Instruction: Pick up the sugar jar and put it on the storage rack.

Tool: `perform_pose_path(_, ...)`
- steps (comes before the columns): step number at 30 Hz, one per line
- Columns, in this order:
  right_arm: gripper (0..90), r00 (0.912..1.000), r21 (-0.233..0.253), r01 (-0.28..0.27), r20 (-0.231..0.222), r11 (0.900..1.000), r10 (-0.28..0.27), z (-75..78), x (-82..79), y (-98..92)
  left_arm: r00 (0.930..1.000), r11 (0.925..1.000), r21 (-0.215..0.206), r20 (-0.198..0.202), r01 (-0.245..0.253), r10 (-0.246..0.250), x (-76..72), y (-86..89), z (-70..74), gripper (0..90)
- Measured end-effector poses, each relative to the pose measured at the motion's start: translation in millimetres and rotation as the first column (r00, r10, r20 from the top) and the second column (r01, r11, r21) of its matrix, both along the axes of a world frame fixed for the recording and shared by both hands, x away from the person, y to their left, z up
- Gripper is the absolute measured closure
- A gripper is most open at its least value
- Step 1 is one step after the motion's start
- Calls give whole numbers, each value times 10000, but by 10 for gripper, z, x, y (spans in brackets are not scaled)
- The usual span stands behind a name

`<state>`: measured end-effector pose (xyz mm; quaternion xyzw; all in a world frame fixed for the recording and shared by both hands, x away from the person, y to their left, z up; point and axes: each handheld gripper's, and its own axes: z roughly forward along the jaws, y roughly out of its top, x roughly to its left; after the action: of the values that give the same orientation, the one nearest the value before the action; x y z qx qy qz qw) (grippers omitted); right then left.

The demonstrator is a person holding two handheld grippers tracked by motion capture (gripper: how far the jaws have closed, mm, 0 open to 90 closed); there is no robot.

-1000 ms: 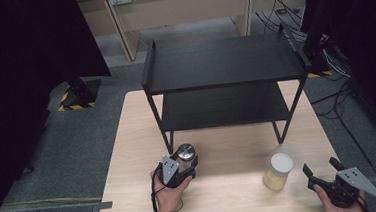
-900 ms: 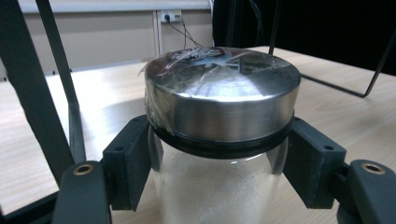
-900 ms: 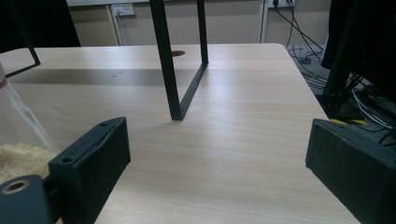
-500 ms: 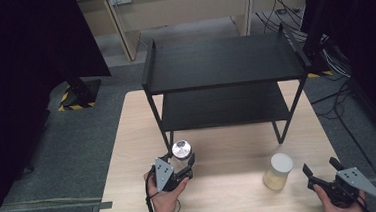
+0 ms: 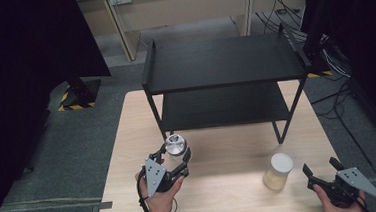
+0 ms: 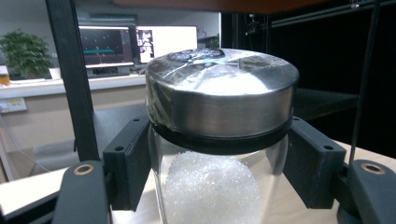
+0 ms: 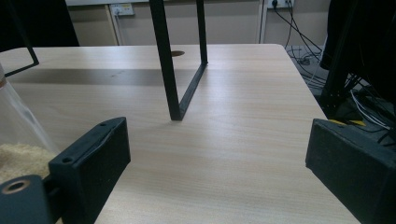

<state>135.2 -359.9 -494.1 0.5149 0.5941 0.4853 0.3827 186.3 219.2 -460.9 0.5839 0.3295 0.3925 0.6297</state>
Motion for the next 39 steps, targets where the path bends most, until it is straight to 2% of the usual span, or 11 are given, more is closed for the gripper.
perform_pose_path(7,67,10000,-35,11,-6,10000,-11,2,2,6,9991,9998,118,396,-175,170,-12,-15,87,309)
perform_pose_path(16,67,10000,-2,3,-21,10000,-3,3,3,0,9967,9990,-79,688,-432,437,5,-50,259,308)
perform_pose_path(24,67,10000,46,-15,-29,10000,15,3,6,-9,9931,9982,-58,1003,-605,608,22,-105,403,309)
perform_pose_path(30,67,10000,12,-23,-20,10000,23,3,4,-5,9916,9977,-61,1103,-671,674,30,-129,513,309)
perform_pose_path(39,67,10000,37,-31,-42,10000,31,5,8,-11,9905,9962,-28,1065,-873,871,62,-157,793,309)
